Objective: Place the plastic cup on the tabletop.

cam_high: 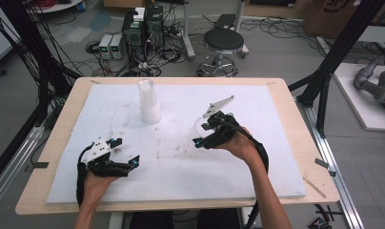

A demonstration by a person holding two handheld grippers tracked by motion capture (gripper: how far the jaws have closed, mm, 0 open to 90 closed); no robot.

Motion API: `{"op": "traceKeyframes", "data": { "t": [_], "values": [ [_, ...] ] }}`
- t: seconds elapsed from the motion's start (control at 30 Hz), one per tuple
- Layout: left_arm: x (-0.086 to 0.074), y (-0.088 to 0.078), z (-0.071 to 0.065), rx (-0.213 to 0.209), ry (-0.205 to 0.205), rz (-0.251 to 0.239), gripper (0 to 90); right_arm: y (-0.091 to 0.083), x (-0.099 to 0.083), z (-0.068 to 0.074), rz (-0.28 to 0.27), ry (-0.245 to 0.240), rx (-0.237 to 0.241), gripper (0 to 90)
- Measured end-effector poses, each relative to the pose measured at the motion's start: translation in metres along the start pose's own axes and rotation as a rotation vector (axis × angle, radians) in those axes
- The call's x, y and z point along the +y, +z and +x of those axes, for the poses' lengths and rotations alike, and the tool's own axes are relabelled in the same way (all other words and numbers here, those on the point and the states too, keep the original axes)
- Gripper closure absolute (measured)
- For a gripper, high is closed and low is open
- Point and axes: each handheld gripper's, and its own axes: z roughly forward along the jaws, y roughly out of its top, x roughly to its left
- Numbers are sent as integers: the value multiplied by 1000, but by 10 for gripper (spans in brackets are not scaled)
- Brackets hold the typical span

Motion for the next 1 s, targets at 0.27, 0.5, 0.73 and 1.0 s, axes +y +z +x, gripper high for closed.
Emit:
{"op": "traceKeyframes", "data": {
  "t": [0.27,0.5,0.73,1.0],
  "values": [
    [0,-1,0,-3,6,-1,18,9,-9,-6,4,36,-12,342],
    [0,0,0,-6,6,2,17,26,-12,-8,53,51,-20,342],
    [-1,-2,1,-12,0,-13,17,45,-8,-6,125,27,-49,342],
    [-1,-2,1,-15,-4,-16,18,63,-7,-4,169,20,-49,343]
  ]
}}
